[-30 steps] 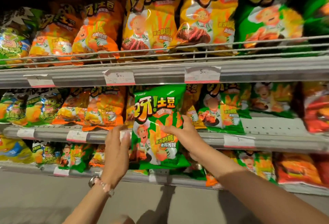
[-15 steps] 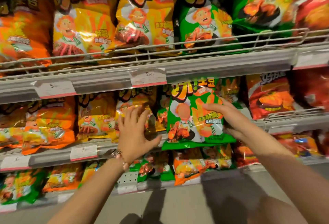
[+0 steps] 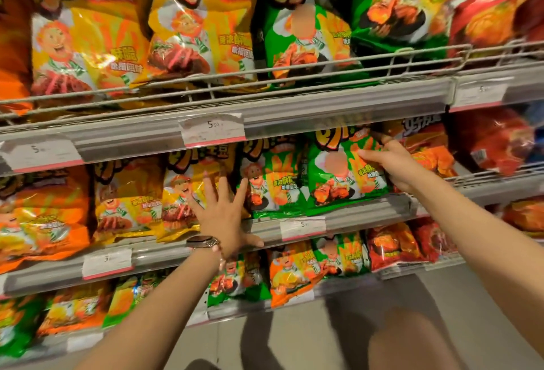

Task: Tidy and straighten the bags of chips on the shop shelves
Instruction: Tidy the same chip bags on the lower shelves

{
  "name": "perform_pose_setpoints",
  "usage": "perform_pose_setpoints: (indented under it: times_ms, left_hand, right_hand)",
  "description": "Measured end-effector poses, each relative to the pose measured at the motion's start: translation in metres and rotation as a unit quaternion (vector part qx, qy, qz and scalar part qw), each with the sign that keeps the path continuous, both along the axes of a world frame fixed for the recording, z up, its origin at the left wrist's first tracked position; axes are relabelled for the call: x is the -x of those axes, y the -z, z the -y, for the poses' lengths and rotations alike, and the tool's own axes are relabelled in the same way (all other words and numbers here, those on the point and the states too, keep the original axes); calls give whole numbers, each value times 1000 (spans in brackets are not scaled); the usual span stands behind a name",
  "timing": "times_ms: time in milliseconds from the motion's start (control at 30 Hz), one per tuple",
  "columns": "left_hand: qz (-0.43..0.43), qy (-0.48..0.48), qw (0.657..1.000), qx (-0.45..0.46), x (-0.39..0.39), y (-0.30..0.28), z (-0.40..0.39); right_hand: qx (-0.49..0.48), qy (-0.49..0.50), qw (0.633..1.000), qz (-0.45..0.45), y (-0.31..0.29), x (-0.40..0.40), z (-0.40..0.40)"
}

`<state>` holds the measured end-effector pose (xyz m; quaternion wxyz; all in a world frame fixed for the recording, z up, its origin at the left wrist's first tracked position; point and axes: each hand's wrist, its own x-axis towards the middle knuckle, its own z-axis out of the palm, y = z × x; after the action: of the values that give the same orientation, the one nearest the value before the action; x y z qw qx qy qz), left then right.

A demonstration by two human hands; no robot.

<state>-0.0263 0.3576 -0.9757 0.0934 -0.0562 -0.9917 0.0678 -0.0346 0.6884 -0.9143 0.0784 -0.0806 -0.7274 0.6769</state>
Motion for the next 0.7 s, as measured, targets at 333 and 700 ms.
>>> perform_pose_setpoints:
  times_ms: [333,700]
  left_hand:
    - [0,-7,1000,25,-8,-3,-3]
    - [0,-13,1000,23,-8,-2,-4]
  right_hand:
    - [-352,132,922,-92,36,-6,28]
    - [-448,65,881,-137,61,-40,55]
